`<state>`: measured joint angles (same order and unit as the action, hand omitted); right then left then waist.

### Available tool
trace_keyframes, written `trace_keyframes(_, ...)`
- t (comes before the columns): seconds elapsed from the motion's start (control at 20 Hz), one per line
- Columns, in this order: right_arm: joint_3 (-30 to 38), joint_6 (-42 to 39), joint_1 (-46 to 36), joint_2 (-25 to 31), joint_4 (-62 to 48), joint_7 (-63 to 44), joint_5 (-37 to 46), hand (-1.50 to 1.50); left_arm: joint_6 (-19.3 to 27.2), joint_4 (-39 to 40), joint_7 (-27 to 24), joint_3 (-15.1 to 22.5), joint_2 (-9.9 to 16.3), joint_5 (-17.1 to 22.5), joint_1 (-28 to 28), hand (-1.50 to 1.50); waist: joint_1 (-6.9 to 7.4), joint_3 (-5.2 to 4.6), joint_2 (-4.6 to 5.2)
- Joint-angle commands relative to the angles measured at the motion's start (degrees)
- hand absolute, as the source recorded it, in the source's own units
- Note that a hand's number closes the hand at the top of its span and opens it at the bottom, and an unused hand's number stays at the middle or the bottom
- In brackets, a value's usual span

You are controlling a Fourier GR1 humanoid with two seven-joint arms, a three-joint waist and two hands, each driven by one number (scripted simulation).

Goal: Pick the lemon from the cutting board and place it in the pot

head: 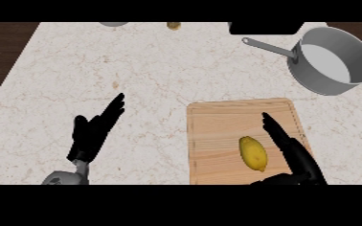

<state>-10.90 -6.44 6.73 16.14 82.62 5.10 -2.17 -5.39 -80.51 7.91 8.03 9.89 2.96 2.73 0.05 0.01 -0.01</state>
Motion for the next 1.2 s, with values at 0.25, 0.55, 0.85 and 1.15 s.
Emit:
trace_keyframes(0.25,1.4,-1.3,-4.3,-6.0,-19.7,13.4,2.6,-1.50,-1.7,-2.5,1.4,-0.3,-0.4,-0.7,-2.4,0.00,0.47,0.05,0.04)
trace_keyframes(0.55,0.5,-1.3,-5.9,-5.4,-17.4,14.1,4.8,1.50,-2.6,-0.7,1.9,-2.2,0.6,-0.1,0.3,0.00,0.34,0.01,0.05)
trace_keyframes(0.85,1.8,-1.7,-6.7,-8.5,-24.3,22.2,3.4,1.50,-3.4,0.4,0.8,-2.7,0.9,0.0,1.4,0.00,0.60,0.05,0.16)
trace_keyframes(1.15,25.7,26.2,2.0,-15.4,-18.9,22.6,-8.7,1.50,-0.2,0.2,1.2,-4.2,-0.1,0.0,0.0,0.00,-5.99,-0.01,-0.24)
